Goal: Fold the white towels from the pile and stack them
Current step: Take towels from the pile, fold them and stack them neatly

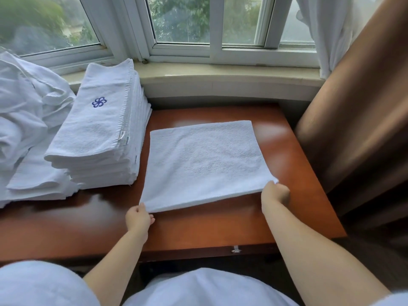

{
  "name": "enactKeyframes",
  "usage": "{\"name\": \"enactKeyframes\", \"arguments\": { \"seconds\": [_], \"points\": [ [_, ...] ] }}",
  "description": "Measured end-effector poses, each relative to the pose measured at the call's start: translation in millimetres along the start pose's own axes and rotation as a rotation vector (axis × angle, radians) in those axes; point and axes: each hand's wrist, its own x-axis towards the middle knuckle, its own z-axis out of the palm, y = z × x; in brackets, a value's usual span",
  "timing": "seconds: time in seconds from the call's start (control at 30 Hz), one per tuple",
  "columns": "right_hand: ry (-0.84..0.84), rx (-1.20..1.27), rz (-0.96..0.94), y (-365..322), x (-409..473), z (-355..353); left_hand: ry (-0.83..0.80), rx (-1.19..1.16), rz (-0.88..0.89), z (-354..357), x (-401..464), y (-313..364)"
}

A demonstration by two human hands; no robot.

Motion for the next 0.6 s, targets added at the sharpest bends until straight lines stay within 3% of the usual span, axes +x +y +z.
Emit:
{"name": "enactKeyframes", "arguments": {
  "seconds": [0.07, 0.17, 0.37, 0.5, 0.6],
  "points": [
    [0.019, 0.016, 0.000, 10.3, -4.8, -0.4, 0.028, 0.027, 0.020, 0.1, -2.4, -7.5],
    [-0.015, 0.012, -0.168, 1.6, -2.9, 3.2, 0.034, 0.019, 0.062, -1.8, 2.3, -9.8],
    [-0.155, -0.014, 0.259, 6.2, 18.8, -2.7, -0.040, -0.092, -0.241, -1.4, -1.8, -0.2],
    [0.073, -0.026, 0.077, 2.9, 18.0, -1.5, 0.122, -0.318, -0.316, 6.8, -6.2, 20.5],
    [0.196, -0.026, 0.049, 2.3, 14.7, 0.6, 0.253, -0.394, -0.436, 9.2, -16.3, 17.5]
  ]
}}
